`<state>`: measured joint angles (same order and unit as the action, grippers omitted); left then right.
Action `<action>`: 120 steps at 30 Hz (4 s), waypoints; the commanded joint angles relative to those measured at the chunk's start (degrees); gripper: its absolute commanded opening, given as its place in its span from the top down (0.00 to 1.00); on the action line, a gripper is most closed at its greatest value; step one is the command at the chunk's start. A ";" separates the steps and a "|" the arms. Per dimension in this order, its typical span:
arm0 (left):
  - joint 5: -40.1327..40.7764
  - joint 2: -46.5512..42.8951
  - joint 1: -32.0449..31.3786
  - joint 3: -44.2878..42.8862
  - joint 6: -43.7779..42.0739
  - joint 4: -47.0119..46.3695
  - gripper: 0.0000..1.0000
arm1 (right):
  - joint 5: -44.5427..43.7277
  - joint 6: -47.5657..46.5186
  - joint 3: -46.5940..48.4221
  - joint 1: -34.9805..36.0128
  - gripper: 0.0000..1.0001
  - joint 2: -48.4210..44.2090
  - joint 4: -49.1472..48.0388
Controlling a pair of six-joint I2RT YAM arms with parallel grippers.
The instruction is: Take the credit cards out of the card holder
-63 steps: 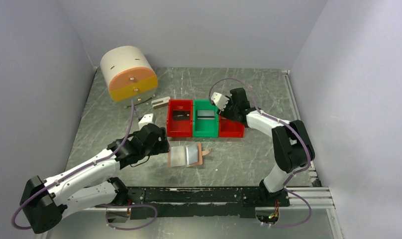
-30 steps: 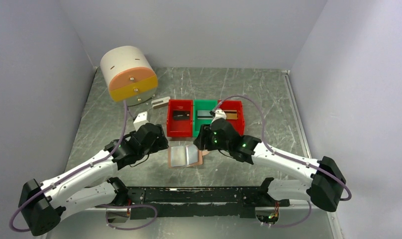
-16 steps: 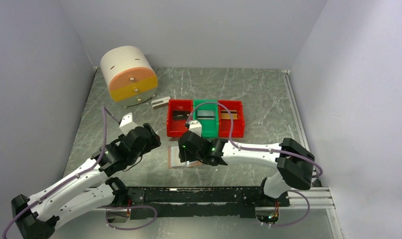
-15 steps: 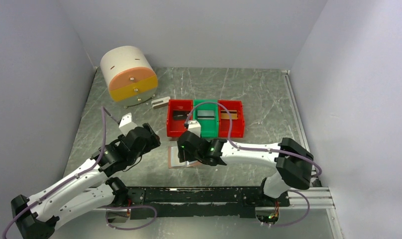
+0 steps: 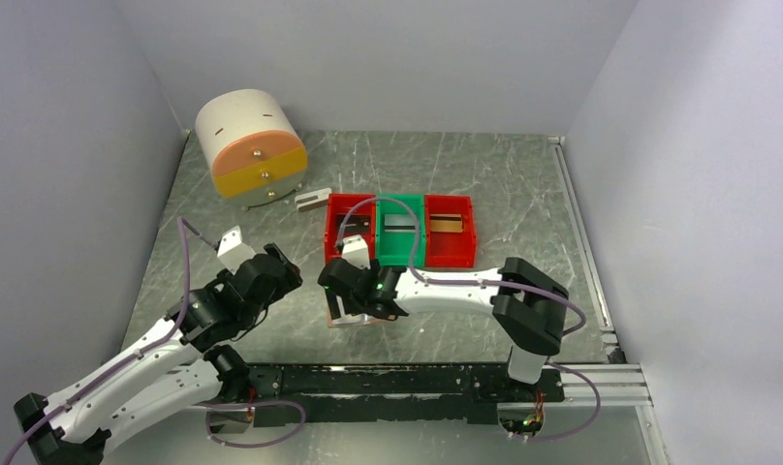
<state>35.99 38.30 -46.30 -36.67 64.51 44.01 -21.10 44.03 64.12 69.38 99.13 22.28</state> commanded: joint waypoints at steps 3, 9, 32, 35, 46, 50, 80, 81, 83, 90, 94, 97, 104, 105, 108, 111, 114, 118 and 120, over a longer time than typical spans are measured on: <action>3.33 -1.55 0.33 0.37 2.16 3.06 0.16 | -3.65 -0.53 4.40 0.80 0.17 4.56 4.60; 4.26 -2.99 0.33 0.69 2.87 4.08 0.16 | -3.65 -0.90 5.47 0.88 0.20 7.53 5.14; 3.38 -1.64 0.28 0.86 1.24 2.48 0.16 | 2.20 1.77 1.21 -0.69 0.44 6.89 -1.28; 2.90 -0.93 0.25 0.89 0.77 1.77 0.16 | 5.86 2.63 -1.06 -2.27 0.46 5.58 -4.30; -1.84 1.93 0.31 1.39 -5.44 -5.22 0.14 | 18.83 6.36 -11.93 -9.02 0.60 1.25 -17.38; -5.63 5.14 0.37 1.95 -7.62 -9.40 0.13 | 23.16 9.19 -17.93 -11.41 0.61 -0.69 -25.27; -57.53 30.55 13.72 6.59 -14.16 -47.23 0.24 | 27.84 15.29 -29.83 -15.17 0.61 -4.86 -38.14; -57.01 30.67 13.69 6.93 -13.69 -47.40 0.23 | 27.78 15.48 -30.09 -15.15 0.61 -5.00 -38.46; -56.10 30.73 13.75 7.34 -12.94 -47.72 0.23 | 27.62 15.80 -30.73 -15.16 0.62 -5.38 -39.13; -59.68 35.56 13.70 8.06 -11.00 -51.12 0.27 | 28.60 17.47 -32.94 -15.53 0.62 -5.51 -42.63; -59.76 36.72 13.73 9.22 -9.18 -53.63 0.29 | 29.30 18.78 -34.26 -16.02 0.63 -5.31 -44.55; -58.78 36.79 13.70 9.72 -8.47 -53.45 0.30 | 30.15 19.65 -35.34 -16.45 0.63 -5.20 -46.46; -65.65 41.59 13.78 10.27 -7.92 -60.86 0.40 | 30.43 20.56 -37.35 -17.06 0.62 -6.46 -49.91; -66.47 42.31 13.71 10.40 -7.32 -62.31 0.42 | 30.38 20.33 -37.27 -17.03 0.62 -6.68 -49.58; -66.99 42.44 13.77 10.98 -6.04 -65.21 0.48 | 30.07 20.22 -37.47 -17.23 0.61 -7.39 -49.06; -65.92 41.43 13.71 10.63 -6.38 -64.14 0.51 | 29.53 20.21 -38.20 -17.18 0.58 -8.86 -48.92; -65.77 40.73 13.77 10.24 -7.12 -63.28 0.52 | 28.92 19.49 -38.77 -17.40 0.51 -11.36 -48.13; -67.80 42.11 13.73 9.85 -7.38 -65.35 0.52 | 27.35 18.20 -38.74 -17.50 0.43 -15.69 -43.76; -69.52 43.15 13.72 9.69 -7.35 -67.17 0.53 | 26.46 18.11 -39.34 -17.51 0.42 -18.07 -42.04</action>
<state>-29.39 80.25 -33.04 -26.15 57.76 -18.09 8.16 63.55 25.76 52.45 85.27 -24.69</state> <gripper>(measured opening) 0.479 0.569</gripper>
